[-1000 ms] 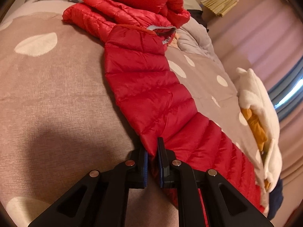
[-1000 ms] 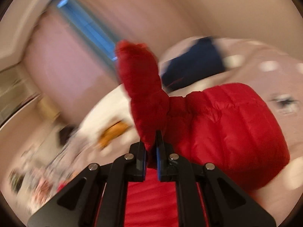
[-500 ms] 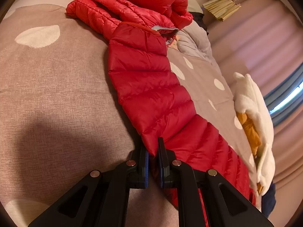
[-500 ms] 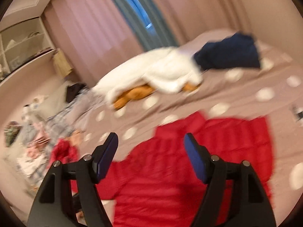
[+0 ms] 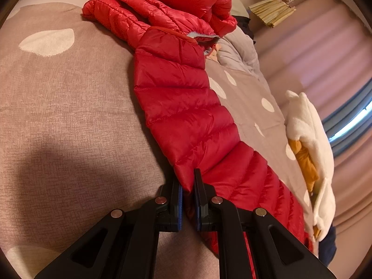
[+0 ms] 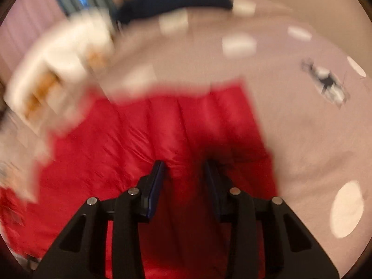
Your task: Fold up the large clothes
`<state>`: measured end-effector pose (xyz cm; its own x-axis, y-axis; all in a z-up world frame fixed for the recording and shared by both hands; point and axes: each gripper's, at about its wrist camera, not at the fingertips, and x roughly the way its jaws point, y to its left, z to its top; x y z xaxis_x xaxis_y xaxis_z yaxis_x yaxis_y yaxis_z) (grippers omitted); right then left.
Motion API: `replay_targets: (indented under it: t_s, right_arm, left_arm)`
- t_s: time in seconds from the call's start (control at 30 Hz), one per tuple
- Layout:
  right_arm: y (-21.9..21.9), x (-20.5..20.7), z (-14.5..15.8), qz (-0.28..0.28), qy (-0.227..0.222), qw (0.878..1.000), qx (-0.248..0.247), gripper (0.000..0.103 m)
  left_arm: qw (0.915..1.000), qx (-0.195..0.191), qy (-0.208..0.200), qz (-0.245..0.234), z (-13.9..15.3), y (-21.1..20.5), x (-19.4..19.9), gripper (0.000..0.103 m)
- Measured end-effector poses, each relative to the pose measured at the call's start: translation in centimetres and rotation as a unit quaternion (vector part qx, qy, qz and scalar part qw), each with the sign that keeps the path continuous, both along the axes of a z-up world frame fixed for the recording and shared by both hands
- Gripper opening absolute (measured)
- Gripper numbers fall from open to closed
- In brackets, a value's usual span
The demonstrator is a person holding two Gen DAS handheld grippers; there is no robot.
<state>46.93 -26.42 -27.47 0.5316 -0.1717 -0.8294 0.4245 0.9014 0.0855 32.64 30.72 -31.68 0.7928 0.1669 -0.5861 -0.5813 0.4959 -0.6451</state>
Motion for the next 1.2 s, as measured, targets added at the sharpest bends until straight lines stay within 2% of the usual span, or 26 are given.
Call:
replay_targets:
  t_s: [0.03, 0.1, 0.2, 0.3, 0.4, 0.47, 0.5, 0.53, 0.57, 0.63, 0.7, 0.77, 0.8, 0.83, 0.9, 0.97, 1.0, 1.03, 1.07, 1.1, 1.2]
  right_arm:
    - [2.2, -0.3, 0.0, 0.015, -0.007, 0.998, -0.061, 0.038]
    - [4.4, -0.3, 0.0, 0.041, 0.002, 0.995, -0.089, 0.037]
    - [4.8, 0.1, -0.2, 0.048, 0.009, 0.995, -0.093, 0.037]
    - [4.3, -0.2, -0.3, 0.045, -0.004, 0.996, -0.077, 0.037]
    - [4.0, -0.3, -0.6, 0.046, -0.001, 0.996, -0.082, 0.037]
    - [4.1, -0.2, -0.3, 0.049, -0.002, 0.996, -0.077, 0.037]
    - [4.0, -0.9, 0.2, 0.050, -0.005, 0.997, -0.063, 0.036]
    - [3.3, -2.0, 1.0, 0.046, -0.012, 0.998, -0.030, 0.034]
    - [2.6, -2.9, 1.6, 0.042, -0.020, 0.999, -0.003, 0.033]
    - [1.1, -5.2, 3.4, 0.028, -0.033, 0.999, 0.023, 0.032]
    - [-0.1, -7.3, 5.3, 0.008, -0.049, 0.999, 0.002, 0.035]
    - [-1.5, -9.2, 7.4, -0.003, -0.071, 0.997, -0.013, 0.036]
    - [-2.0, -9.8, 8.1, -0.008, -0.077, 0.997, -0.012, 0.036]
    - [-2.7, -10.4, 8.9, -0.014, -0.084, 0.996, -0.009, 0.036]
    - [-4.1, -11.6, 10.1, -0.035, -0.096, 0.995, -0.003, 0.036]
    - [-5.1, -12.9, 11.2, -0.055, -0.111, 0.992, -0.003, 0.036]
    - [-5.5, -13.6, 11.6, -0.062, -0.118, 0.991, -0.004, 0.036]
    - [-5.7, -13.8, 11.8, -0.065, -0.119, 0.991, -0.004, 0.036]
    - [-6.0, -14.3, 12.0, -0.068, -0.120, 0.990, -0.003, 0.036]
    - [-6.2, -14.8, 12.1, -0.072, -0.121, 0.990, 0.000, 0.036]
    - [-6.6, -15.5, 12.2, -0.081, -0.123, 0.989, -0.001, 0.036]
  left_arm:
    - [1.0000, 0.001, 0.001, 0.000, 0.0, 0.0, 0.0, 0.012]
    - [1.0000, 0.004, 0.003, 0.002, 0.0, 0.0, 0.0, 0.012]
    - [0.9999, 0.010, 0.010, 0.003, 0.1, -0.2, 0.1, 0.012]
    - [0.9999, 0.012, 0.011, 0.004, 0.1, -0.2, 0.1, 0.012]
    - [0.9992, 0.028, 0.030, 0.005, 0.5, -0.6, 0.7, 0.012]
    - [0.9933, 0.074, 0.089, 0.004, 1.7, -1.8, 2.1, 0.012]
    - [0.9906, 0.089, 0.104, 0.002, 2.1, -2.2, 2.5, 0.009]
    - [0.9821, 0.128, 0.138, -0.004, 3.1, -3.3, 3.3, 0.009]
    - [0.9781, 0.147, 0.147, -0.007, 3.8, -4.0, 3.7, 0.008]
    - [0.9771, 0.172, 0.123, -0.022, 5.8, -5.7, 4.0, 0.008]
    - [0.9818, 0.164, 0.091, -0.029, 7.9, -7.0, 4.3, 0.008]
    - [0.9807, 0.174, 0.076, -0.049, 9.4, -8.3, 4.9, 0.008]
    - [0.9774, 0.189, 0.069, -0.063, 10.4, -9.5, 5.3, 0.008]
    - [0.9698, 0.222, 0.058, -0.083, 12.1, -11.9, 5.8, 0.008]
    - [0.9623, 0.249, 0.038, -0.102, 13.5, -14.6, 6.0, 0.008]
    - [0.9500, 0.279, 0.009, -0.139, 15.5, -18.6, 6.1, 0.008]
    - [0.9407, 0.297, -0.005, -0.164, 16.4, -21.1, 6.3, 0.008]
    - [0.9277, 0.318, -0.019, -0.194, 17.3, -24.2, 6.4, 0.008]
    - [0.9187, 0.330, -0.027, -0.215, 17.8, -26.3, 6.2, 0.008]
    - [0.9056, 0.339, -0.039, -0.252, 18.1, -30.1, 6.1, 0.008]
    - [0.8888, 0.338, -0.040, -0.307, 17.3, -36.0, 5.8, 0.008]
